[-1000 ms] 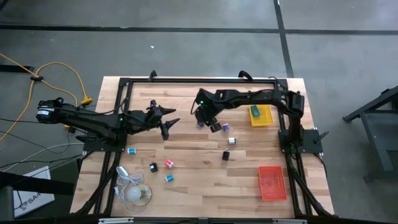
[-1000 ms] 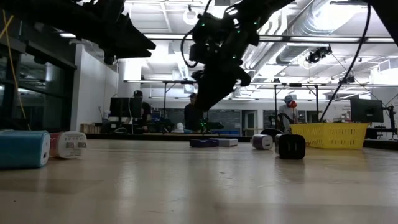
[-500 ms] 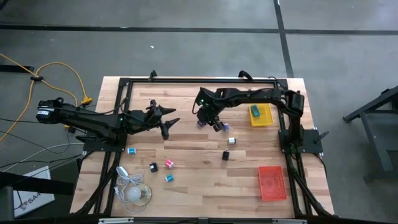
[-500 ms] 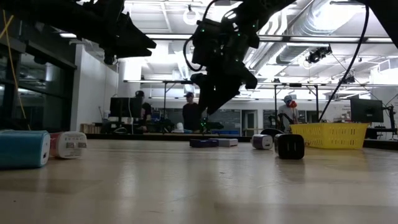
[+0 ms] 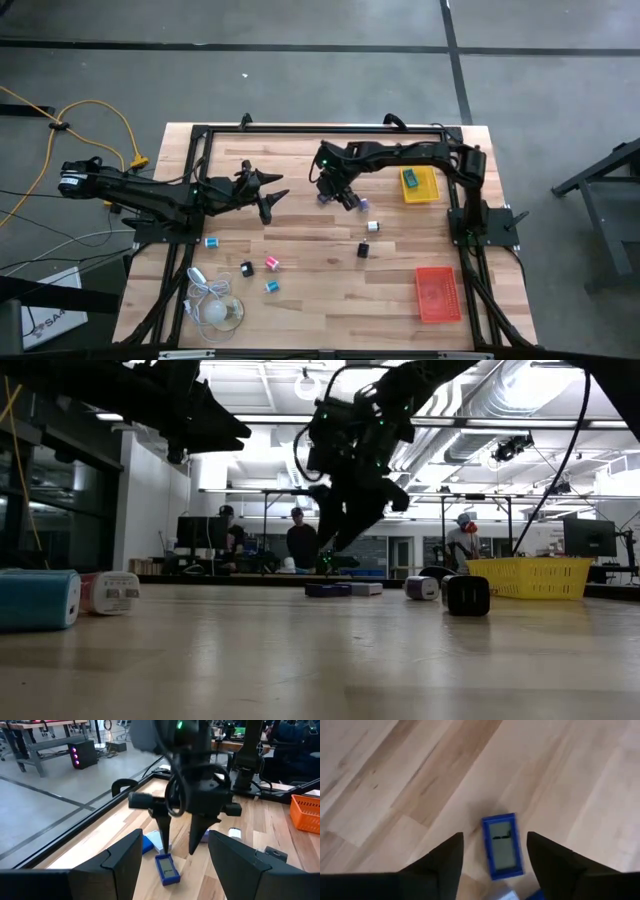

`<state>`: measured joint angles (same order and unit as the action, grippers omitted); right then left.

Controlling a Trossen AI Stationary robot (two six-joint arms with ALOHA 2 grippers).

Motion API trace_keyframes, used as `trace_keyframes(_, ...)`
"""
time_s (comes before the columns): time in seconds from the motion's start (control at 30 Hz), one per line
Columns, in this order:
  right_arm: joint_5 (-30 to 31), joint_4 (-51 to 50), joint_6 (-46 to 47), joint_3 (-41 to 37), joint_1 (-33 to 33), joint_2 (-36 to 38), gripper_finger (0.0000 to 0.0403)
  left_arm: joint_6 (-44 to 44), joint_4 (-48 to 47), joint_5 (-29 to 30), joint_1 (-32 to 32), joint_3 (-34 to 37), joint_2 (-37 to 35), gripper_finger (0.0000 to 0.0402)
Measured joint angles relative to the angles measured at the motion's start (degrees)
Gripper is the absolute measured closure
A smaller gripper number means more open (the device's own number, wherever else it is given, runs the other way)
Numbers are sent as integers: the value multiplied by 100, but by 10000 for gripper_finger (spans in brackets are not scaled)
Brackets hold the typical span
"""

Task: Pick & Place Office items
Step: Put the dark blue digital clock into the yellow bin

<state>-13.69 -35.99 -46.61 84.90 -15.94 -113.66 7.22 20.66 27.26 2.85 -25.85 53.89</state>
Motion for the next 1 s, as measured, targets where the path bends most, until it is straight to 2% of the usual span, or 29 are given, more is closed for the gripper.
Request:
trace_keyframes(0.7, -129, 75, 15, 0, -20, -110, 94, -7, 40, 1, 0, 0, 0, 183)
trace_keyframes(1.0, 84, 119, 142, 0, 31, -112, 90, 3, 40, 1, 0, 0, 0, 183)
